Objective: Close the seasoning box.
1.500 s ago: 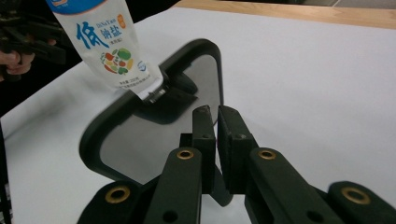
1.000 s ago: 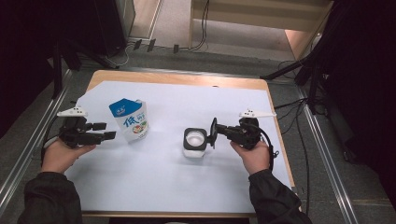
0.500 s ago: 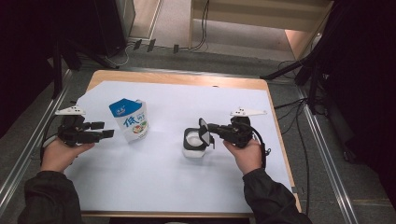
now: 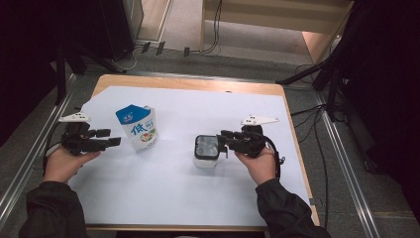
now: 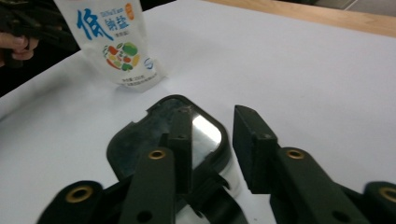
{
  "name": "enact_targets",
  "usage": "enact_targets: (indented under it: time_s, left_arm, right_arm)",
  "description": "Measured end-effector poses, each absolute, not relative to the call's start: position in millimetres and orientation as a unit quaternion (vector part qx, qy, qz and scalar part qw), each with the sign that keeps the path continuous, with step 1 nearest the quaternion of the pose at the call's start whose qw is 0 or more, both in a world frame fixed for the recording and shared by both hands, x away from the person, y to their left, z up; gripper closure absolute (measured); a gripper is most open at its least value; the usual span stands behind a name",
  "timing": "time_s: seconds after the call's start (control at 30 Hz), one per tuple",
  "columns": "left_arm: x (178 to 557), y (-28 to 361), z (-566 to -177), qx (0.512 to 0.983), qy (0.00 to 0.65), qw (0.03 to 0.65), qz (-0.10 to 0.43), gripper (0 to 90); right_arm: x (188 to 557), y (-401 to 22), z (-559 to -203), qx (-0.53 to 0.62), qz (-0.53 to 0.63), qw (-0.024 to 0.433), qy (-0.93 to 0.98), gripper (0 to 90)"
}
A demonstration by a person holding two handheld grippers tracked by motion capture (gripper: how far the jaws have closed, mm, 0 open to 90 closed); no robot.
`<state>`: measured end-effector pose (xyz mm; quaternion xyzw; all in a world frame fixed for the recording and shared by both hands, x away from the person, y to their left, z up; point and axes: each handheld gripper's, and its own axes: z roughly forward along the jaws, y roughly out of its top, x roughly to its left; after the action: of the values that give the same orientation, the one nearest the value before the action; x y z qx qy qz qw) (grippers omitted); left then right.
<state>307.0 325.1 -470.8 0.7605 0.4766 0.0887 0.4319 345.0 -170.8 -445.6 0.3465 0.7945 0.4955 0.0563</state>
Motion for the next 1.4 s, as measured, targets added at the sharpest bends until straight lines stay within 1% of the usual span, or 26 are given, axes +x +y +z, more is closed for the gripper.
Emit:
enact_targets:
  time_s: [0.13,0.33,0.43,0.6,0.77,1.17,1.4]
  left_arm:
    - [307.1,324.6,-471.0,0.760,0.477,0.431,0.092,35.1]
    - [307.4,324.8,-471.1,0.761,0.477,0.430,0.093,34.8]
    - [307.6,325.0,-471.1,0.761,0.477,0.431,0.092,34.8]
    - [308.5,324.3,-471.7,0.762,0.476,0.428,0.092,34.7]
    - [309.1,323.9,-472.0,0.763,0.477,0.425,0.095,34.7]
    - [310.8,319.5,-475.1,0.771,0.475,0.413,0.092,34.7]
    - [310.6,319.6,-474.6,0.771,0.472,0.416,0.093,34.7]
  right_arm:
    - [347.6,-186.3,-445.7,0.353,0.500,0.085,0.786,56.4]
    - [348.7,-209.1,-446.6,0.371,0.497,0.111,0.776,46.8]
    - [348.6,-220.3,-447.8,0.376,0.496,0.119,0.773,46.2]
    - [349.7,-239.2,-453.7,0.402,0.495,0.115,0.762,46.3]
    - [352.6,-250.0,-458.1,0.416,0.495,0.121,0.753,45.5]
    - [356.9,-248.5,-465.5,0.421,0.482,0.118,0.759,45.3]
    - [357.4,-248.6,-466.1,0.424,0.480,0.119,0.759,45.3]
